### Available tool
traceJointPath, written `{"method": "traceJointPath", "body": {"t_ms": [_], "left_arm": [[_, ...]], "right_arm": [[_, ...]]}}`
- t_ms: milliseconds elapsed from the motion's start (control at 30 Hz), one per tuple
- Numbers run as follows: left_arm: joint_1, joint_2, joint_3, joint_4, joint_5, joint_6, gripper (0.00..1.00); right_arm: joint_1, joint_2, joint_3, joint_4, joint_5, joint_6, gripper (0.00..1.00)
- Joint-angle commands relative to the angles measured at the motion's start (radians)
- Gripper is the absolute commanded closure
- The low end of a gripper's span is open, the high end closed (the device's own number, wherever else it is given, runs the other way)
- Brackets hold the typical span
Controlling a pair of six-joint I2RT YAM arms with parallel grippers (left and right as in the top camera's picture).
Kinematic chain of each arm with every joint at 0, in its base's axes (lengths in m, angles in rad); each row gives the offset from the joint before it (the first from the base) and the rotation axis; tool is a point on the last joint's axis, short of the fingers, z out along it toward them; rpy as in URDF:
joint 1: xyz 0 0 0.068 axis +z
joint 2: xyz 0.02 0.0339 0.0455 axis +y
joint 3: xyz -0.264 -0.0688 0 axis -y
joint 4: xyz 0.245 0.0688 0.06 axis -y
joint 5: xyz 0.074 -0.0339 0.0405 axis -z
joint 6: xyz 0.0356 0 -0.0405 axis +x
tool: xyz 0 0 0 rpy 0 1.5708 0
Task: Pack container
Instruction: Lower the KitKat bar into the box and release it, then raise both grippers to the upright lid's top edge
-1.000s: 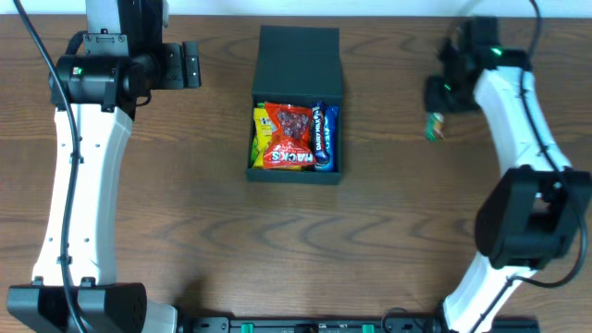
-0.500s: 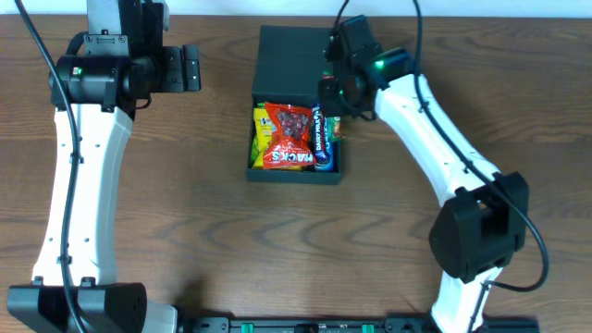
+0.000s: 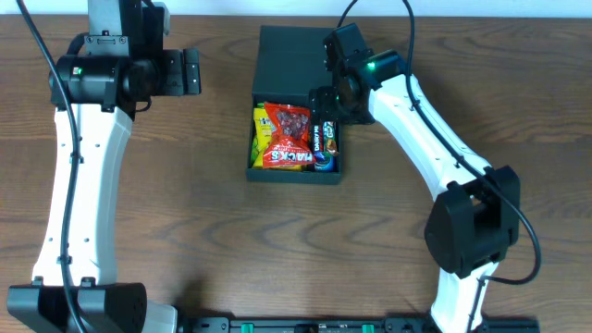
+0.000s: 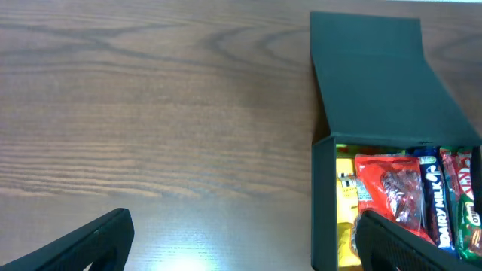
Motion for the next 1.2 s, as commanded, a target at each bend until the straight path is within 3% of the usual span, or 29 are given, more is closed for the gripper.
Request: {"method": "traceJointPath", "body": {"t_ms": [0,67,100,167,200,267,367,533,633,733,967,1167], "left_arm": [[0.001,-0.015,-0.019,0.03,0.007,-0.002,0.05],[0.001,0.0,-0.048,0.074,0.006,-0.005,0.02],[0.0,0.023,-0.064,0.105,0.008,-0.024,0.21],[0.0,0.071,-0.075,0.144,0.028,-0.063,0.66],[0.0,0.111,-0.075,0.153,0.067,-0.076,0.94],[0.0,0.152,-0.075,0.152,0.134,-0.076,0.94],[0.0,0.206,-0.075,0.175,0.226,-0.086,0.94],[0.0,0.313,-0.075,0.332,0.37,-0.214,0.94],[-0.002,0.386,-0.072,0.443,0.4,-0.343,0.95],[-0.013,0.465,-0.035,0.493,0.389,-0.388,0.94],[-0.03,0.699,0.195,0.417,0.359,-0.513,0.94],[-0.034,0.802,0.277,0.369,0.401,-0.528,0.94]], "right_arm": [[-0.023,0.004,0.027,-0.003,-0.011,0.009,0.19],[-0.046,0.004,0.042,0.007,-0.011,-0.002,0.2],[-0.071,0.004,0.048,0.027,-0.016,-0.022,0.33],[-0.098,0.004,0.048,0.05,-0.021,-0.021,0.46],[-0.117,0.004,0.048,0.053,-0.045,-0.021,0.67],[-0.137,0.004,0.048,0.042,-0.085,-0.021,0.99],[-0.161,0.004,0.048,0.047,-0.088,-0.021,0.99],[-0.203,0.037,0.048,0.154,-0.046,-0.021,0.99],[-0.255,0.097,0.048,0.219,-0.187,-0.021,0.99],[-0.32,0.168,0.048,0.281,-0.307,-0.016,0.99],[-0.406,0.331,0.142,0.332,-0.522,0.021,0.99],[-0.392,0.416,0.184,0.32,-0.594,0.02,0.99]]}}
